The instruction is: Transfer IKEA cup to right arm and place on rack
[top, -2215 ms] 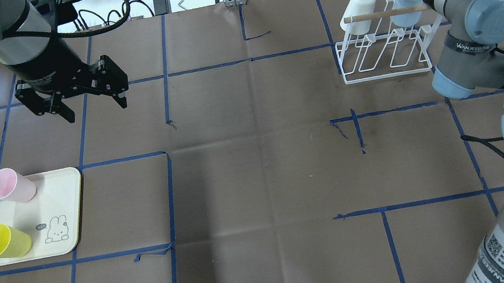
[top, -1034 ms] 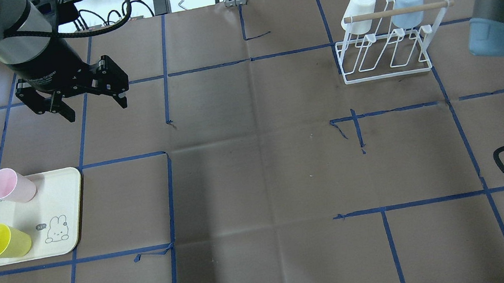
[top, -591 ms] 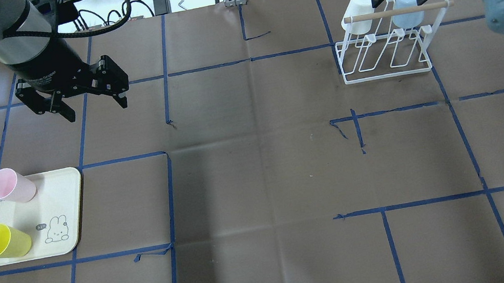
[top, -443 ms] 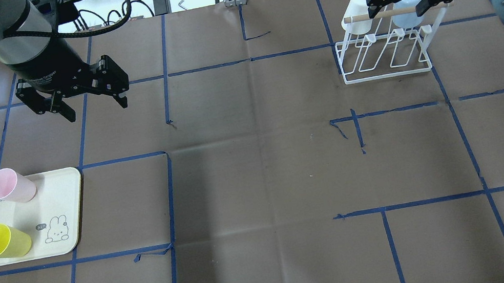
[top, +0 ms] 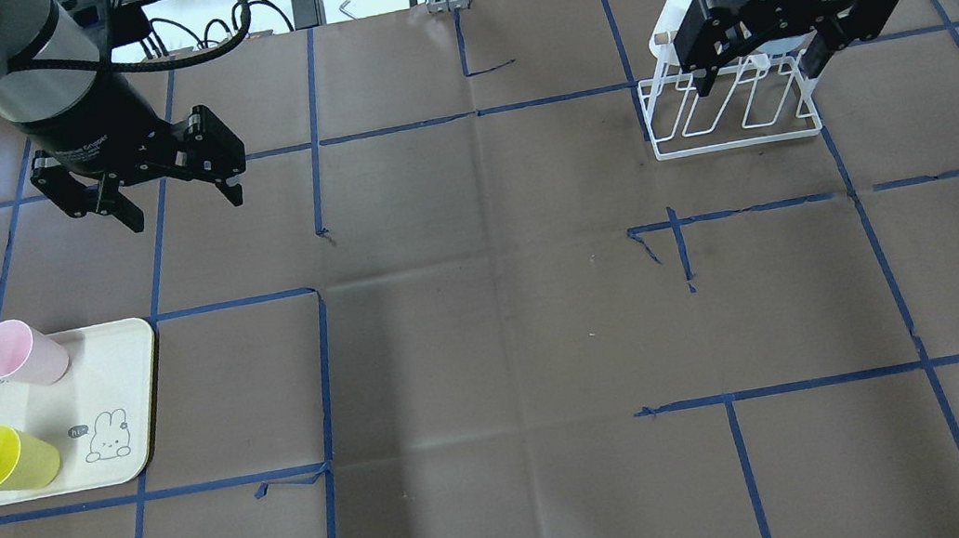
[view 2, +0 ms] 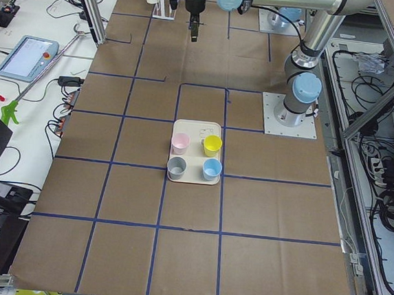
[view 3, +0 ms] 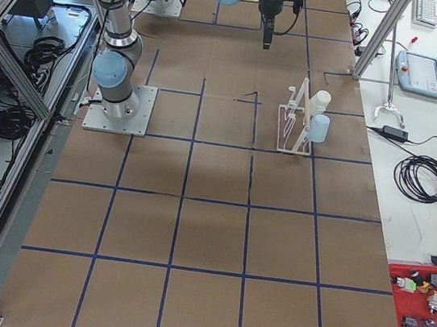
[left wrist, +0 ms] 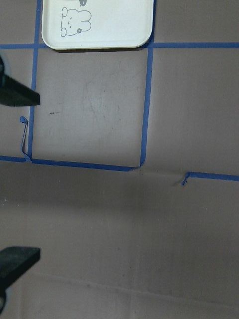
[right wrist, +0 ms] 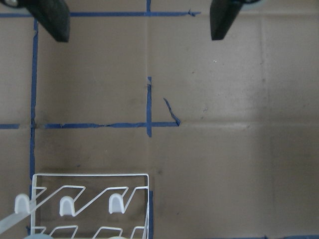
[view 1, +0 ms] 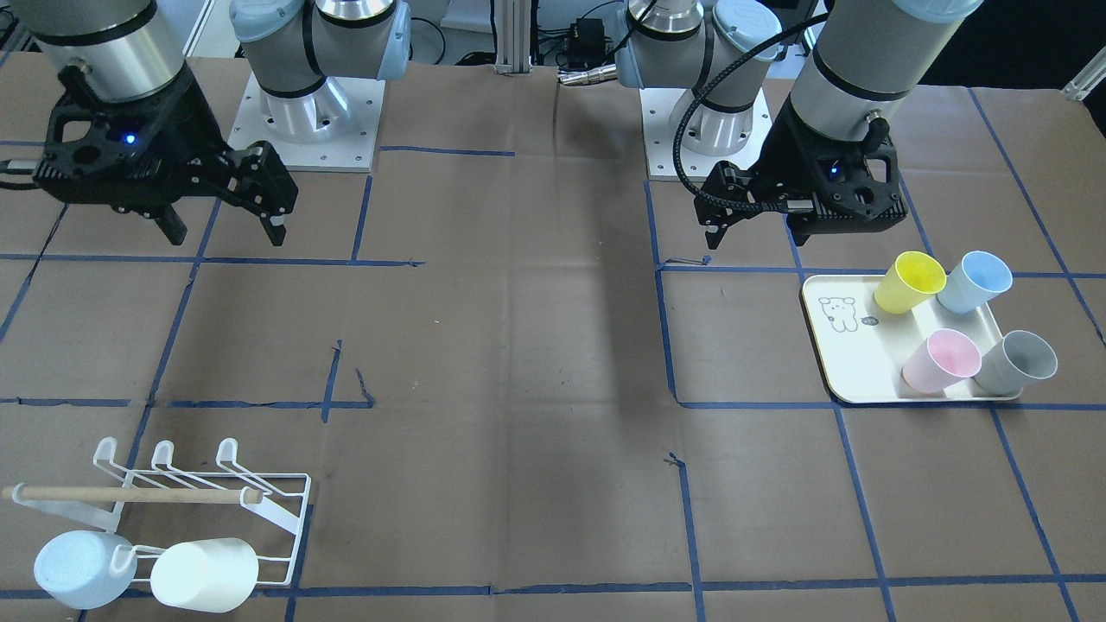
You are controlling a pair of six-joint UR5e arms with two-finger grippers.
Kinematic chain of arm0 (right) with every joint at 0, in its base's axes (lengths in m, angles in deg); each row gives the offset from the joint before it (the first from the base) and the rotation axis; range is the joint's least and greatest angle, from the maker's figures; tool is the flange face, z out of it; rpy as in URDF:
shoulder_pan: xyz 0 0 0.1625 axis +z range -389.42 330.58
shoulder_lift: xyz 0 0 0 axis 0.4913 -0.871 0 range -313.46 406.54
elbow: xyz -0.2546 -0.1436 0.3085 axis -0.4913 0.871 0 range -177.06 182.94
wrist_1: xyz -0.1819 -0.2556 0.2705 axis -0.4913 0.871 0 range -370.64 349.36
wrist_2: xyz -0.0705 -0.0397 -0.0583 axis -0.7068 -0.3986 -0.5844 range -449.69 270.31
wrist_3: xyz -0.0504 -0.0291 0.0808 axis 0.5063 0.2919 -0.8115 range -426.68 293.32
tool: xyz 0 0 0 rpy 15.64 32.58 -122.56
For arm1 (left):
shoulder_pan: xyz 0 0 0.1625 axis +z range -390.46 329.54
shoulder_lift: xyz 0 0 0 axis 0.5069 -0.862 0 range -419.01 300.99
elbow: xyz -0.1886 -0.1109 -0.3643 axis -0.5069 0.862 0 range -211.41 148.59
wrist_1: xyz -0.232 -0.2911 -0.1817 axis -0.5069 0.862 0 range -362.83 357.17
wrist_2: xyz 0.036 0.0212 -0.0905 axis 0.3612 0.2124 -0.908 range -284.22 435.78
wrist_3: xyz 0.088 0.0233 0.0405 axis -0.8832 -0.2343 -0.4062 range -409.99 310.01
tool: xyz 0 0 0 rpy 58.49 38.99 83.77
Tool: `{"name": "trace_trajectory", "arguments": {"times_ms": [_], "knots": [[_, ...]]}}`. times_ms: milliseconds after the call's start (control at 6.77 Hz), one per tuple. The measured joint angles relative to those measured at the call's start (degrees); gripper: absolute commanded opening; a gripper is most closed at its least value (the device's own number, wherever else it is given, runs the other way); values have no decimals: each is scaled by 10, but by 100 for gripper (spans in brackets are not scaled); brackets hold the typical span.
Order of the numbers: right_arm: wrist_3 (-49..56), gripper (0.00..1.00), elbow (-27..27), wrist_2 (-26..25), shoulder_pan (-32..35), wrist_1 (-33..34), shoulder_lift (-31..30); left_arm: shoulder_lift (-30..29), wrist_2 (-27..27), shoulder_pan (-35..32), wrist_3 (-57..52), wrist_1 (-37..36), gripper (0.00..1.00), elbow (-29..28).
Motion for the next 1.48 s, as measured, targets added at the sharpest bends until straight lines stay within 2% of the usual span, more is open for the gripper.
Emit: {"name": "trace_trajectory", "arguments": {"times_ms": [738,1477], "knots": [[-7,100,-6,4,7,-65,-15,0,4,0,-1,-3,99,0],[-7,100,-10,2,7,-72,-16,0,4,0,-1,-11,99,1]]}}
